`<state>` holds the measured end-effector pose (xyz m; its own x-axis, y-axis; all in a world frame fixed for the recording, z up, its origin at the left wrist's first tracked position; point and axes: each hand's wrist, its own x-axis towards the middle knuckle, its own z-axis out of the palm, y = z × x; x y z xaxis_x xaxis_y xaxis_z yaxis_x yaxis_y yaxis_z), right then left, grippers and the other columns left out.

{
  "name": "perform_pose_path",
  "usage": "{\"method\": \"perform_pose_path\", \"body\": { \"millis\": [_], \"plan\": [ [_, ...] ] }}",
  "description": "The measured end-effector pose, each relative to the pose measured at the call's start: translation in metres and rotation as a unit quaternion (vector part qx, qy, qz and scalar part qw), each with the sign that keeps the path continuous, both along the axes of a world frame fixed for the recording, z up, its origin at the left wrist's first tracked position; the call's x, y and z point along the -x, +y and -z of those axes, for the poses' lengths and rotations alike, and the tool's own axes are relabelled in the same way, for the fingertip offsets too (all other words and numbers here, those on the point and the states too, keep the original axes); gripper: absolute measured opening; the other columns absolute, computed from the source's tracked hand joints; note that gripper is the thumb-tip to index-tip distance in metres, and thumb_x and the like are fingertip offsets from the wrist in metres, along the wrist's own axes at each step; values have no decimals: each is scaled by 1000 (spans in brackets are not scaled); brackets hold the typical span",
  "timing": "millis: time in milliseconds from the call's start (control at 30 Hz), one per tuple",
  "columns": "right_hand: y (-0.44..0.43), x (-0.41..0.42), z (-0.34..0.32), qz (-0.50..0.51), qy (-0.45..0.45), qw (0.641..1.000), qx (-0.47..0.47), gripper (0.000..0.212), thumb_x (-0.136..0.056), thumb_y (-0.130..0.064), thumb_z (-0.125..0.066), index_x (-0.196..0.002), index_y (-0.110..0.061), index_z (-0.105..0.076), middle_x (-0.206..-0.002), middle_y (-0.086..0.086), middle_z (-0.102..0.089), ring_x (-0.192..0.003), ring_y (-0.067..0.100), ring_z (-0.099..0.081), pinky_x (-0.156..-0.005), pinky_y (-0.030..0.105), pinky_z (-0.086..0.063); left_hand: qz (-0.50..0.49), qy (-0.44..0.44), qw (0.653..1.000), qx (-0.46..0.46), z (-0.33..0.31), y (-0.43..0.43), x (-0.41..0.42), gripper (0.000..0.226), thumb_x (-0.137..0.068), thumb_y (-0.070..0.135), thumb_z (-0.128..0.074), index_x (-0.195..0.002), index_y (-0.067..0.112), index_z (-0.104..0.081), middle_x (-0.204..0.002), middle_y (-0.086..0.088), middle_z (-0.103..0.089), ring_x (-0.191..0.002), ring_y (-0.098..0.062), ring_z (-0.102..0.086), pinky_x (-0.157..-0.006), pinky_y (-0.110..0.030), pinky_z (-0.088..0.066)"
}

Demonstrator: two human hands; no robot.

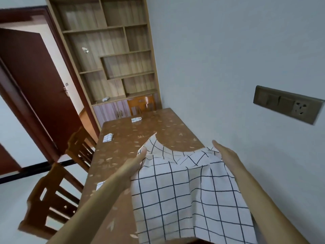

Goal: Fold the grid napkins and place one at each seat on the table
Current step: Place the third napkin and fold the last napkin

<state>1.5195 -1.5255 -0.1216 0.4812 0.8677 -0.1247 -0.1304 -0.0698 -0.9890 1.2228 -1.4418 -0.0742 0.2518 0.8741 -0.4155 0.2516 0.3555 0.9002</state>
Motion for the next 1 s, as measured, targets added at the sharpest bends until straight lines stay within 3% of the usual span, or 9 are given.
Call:
{"method": "perform_pose_path", "body": {
  "millis": [133, 233, 367, 500, 600, 667, 767, 867, 1000],
  "plan": [
    [-14, 6, 13, -97, 1, 994, -52, 82, -89, -44, -68, -155, -39, -19, -145, -16, -39, -131, 7, -40, -105, 32, -34, -117, -21, 982, -148, 13, 13, 4, 31, -95, 33, -66, -120, 14, -66, -106, -1, -67, -101, -19, -61, -78, -26, -50],
    [-27, 14, 38, -179, -26, 982, -63, 87, -72, -27, -87, -140, -57, -41, -148, -19, -44, -127, 5, -52, -95, 24, -48, -164, -46, 970, -174, 16, 18, 6, 48, -95, 27, -68, -139, 14, -54, -133, -5, -58, -115, -21, -58, -84, -29, -46],
    [-34, 12, 53, -211, -59, 976, -16, 66, -59, -19, -93, -119, -36, -72, -150, 1, -49, -135, 11, -49, -94, 25, -54, -169, -83, 966, -178, 19, 24, 7, 46, -96, 25, -66, -139, 15, -54, -133, -9, -61, -109, -21, -63, -90, -31, -50],
    [-39, 8, 51, -167, -90, 982, -14, 37, -68, -9, -89, -100, -26, -79, -126, 7, -67, -121, 13, -58, -94, 27, -53, -170, -86, 958, -215, 22, 30, 15, 32, -95, 20, -67, -127, 21, -65, -128, -4, -66, -105, -17, -66, -98, -36, -53],
    [-42, 5, 43, -105, -150, 983, -11, 20, -74, -12, -86, -87, -27, -80, -108, -1, -74, -104, 11, -68, -89, 24, -53, -177, -51, 947, -262, 22, 31, 21, 19, -98, 12, -62, -112, 16, -73, -103, 3, -70, -75, -10, -62, -64, -16, -51],
    [-45, 3, 38, -90, -155, 984, -11, 19, -75, -16, -86, -89, -26, -80, -108, -2, -75, -103, 16, -70, -94, 33, -56, -172, -28, 937, -302, 22, 32, 24, 17, -98, 8, -61, -104, 17, -74, -96, 6, -70, -80, 2, -64, -62, -8, -47],
    [-46, 0, 33, -66, -162, 984, -24, 16, -76, -19, -85, -90, -26, -81, -102, -3, -77, -102, 22, -70, -98, 39, -53, -136, 5, 938, -319, 22, 31, 25, 16, -100, 18, -60, -112, 19, -69, -101, 11, -67, -96, -2, -66, -79, -15, -49],
    [-46, -2, 26, -33, -121, 991, -52, 14, -79, -17, -82, -88, -26, -81, -95, -4, -79, -101, 19, -71, -93, 35, -55, -27, 63, 951, -301, 19, 26, 31, 44, -95, 36, -64, -135, 20, -56, -126, 12, -56, -115, -8, -55, -97, -28, -45],
    [-46, -8, 17, -9, -60, 994, -87, 33, -68, -40, -86, -96, -24, -79, -95, 10, -76, -93, 27, -68, -90, 43, -52, 206, 60, 950, -225, 16, 20, 46, 80, -74, 0, -84, -139, 30, -47, -124, 19, -52, -93, 16, -65, -73, -12, -56]
  ]
}}
